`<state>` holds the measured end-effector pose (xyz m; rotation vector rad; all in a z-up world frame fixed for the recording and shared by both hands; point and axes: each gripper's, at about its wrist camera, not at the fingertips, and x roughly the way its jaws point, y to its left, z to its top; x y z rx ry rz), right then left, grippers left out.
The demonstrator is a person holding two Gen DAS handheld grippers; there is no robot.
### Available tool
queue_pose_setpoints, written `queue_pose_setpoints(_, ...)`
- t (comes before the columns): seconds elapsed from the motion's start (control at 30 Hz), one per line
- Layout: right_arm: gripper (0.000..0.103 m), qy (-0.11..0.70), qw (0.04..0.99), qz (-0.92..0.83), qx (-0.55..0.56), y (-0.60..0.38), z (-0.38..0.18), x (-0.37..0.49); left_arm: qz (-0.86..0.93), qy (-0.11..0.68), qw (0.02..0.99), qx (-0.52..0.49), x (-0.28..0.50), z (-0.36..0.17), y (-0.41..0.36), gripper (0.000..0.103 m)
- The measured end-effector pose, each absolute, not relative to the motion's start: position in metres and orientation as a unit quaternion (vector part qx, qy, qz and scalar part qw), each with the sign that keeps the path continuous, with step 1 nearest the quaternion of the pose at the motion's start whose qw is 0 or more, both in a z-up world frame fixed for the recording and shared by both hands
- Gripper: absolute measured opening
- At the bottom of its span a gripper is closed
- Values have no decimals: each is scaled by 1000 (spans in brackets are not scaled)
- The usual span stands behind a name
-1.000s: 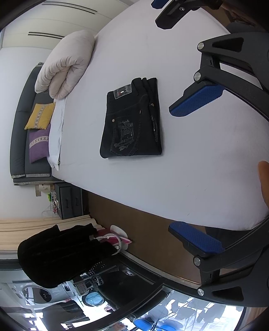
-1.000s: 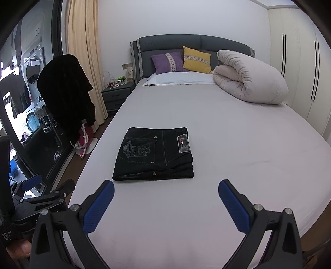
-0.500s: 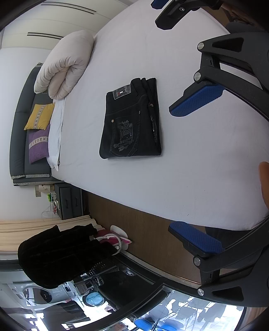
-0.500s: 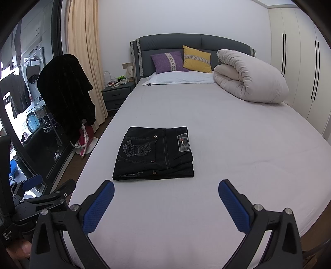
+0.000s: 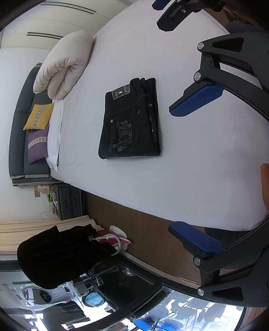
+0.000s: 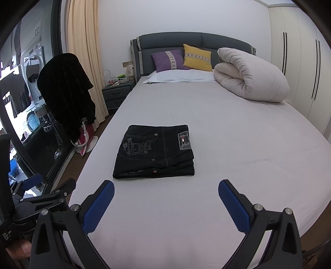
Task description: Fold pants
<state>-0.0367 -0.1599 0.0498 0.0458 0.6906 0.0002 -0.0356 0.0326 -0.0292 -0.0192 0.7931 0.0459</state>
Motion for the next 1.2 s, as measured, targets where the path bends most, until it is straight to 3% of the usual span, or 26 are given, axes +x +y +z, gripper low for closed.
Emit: queue_pose_setpoints(1.2, 103, 354, 935, 11, 28, -163, 34, -34, 1, 410, 912, -5, -31, -44, 34, 103)
